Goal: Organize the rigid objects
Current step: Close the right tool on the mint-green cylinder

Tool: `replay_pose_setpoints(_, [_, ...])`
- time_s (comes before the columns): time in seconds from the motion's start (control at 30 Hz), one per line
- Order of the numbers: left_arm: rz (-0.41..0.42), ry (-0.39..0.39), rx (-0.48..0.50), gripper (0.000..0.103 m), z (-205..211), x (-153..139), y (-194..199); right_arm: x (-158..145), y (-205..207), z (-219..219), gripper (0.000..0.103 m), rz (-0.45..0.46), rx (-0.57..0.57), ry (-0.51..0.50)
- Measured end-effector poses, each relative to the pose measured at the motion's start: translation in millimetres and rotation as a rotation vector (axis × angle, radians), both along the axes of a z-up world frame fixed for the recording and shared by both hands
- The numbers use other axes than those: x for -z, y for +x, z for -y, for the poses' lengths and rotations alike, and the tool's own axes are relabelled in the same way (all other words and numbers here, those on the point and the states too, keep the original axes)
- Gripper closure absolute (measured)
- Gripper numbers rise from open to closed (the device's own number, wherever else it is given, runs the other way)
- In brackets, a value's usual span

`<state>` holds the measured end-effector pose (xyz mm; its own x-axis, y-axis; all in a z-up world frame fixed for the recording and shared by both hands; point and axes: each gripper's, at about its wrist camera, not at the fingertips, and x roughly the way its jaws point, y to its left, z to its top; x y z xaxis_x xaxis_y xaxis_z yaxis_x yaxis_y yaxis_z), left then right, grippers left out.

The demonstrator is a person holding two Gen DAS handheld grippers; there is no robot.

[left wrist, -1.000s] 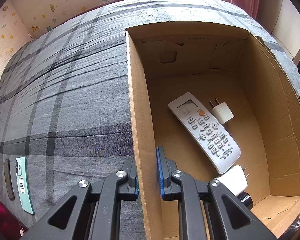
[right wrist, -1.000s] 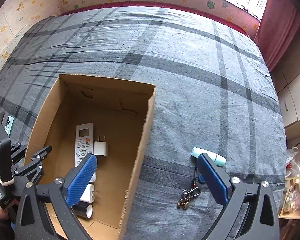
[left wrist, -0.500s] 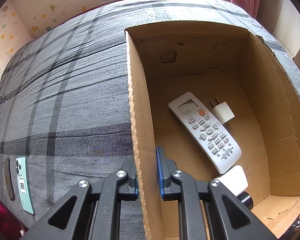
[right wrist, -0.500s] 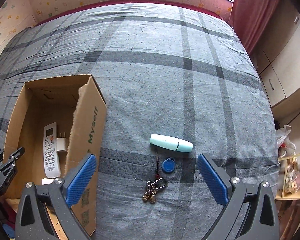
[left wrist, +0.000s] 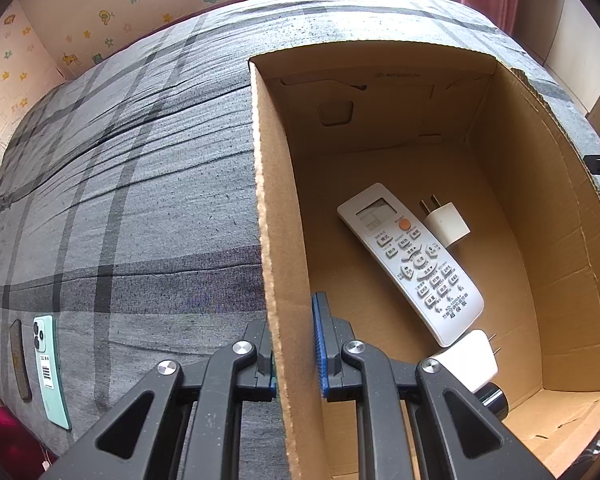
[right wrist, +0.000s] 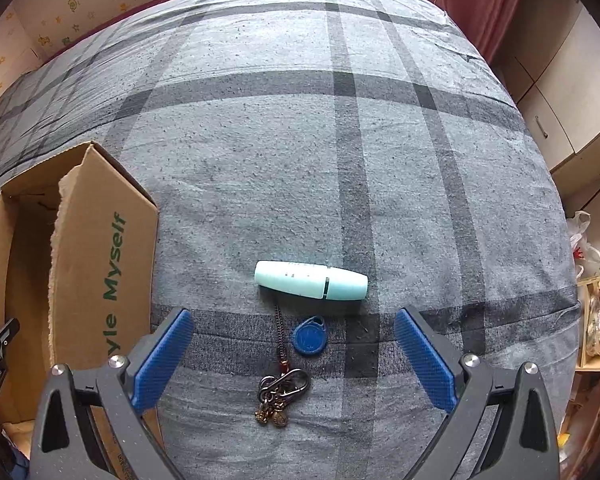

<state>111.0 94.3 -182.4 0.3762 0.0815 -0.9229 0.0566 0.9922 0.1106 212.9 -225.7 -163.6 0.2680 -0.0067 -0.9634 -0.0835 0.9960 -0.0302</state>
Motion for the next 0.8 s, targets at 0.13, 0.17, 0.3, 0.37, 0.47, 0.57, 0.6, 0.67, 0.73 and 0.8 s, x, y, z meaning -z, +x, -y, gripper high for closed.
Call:
replay_pose_setpoints(0.13, [-0.002, 0.0, 0.0, 0.088, 1, -1, 0, 15, 12, 4, 0.001, -0.021, 0.01, 0.008])
replay_pose_setpoints(0.17, [-0.002, 0.0, 0.0, 0.088, 1, -1, 1, 19, 14, 5, 0.001, -0.025, 0.014, 0.007])
replay_pose_setpoints(0.3, [-0.003, 0.0, 0.0, 0.088, 0, 0, 1, 34, 24, 6, 0.001, -0.049, 0.015, 0.0])
replay_pose_setpoints(0.37, [-0.003, 0.001, 0.0, 0.088, 1, 0, 1, 40, 27, 7, 0.001, -0.06, 0.015, 0.001])
replay_pose_setpoints(0.47, [-0.003, 0.003, 0.0, 0.088, 1, 0, 1, 48, 31, 7, 0.001, -0.067, 0.018, 0.004])
replay_pose_setpoints(0.57, [-0.004, 0.007, 0.0, 0.088, 2, 0, 1, 55, 35, 6, 0.001, -0.075, 0.021, 0.002])
replay_pose_setpoints(0.6, [-0.004, 0.008, 0.0, 0.088, 2, 0, 1, 57, 37, 6, 0.001, -0.078, 0.022, 0.0])
replay_pose_setpoints(0.67, [-0.004, 0.009, 0.0, 0.088, 3, -1, 2, 60, 38, 6, 0.001, -0.082, 0.026, -0.002])
replay_pose_setpoints(0.73, [-0.006, 0.007, -0.001, 0.088, 3, -1, 2, 62, 39, 5, 0.001, -0.087, 0.031, -0.002])
replay_pose_setpoints(0.8, [-0.006, 0.006, -0.002, 0.088, 2, -1, 2, 63, 39, 5, 0.001, -0.086, 0.034, -0.002])
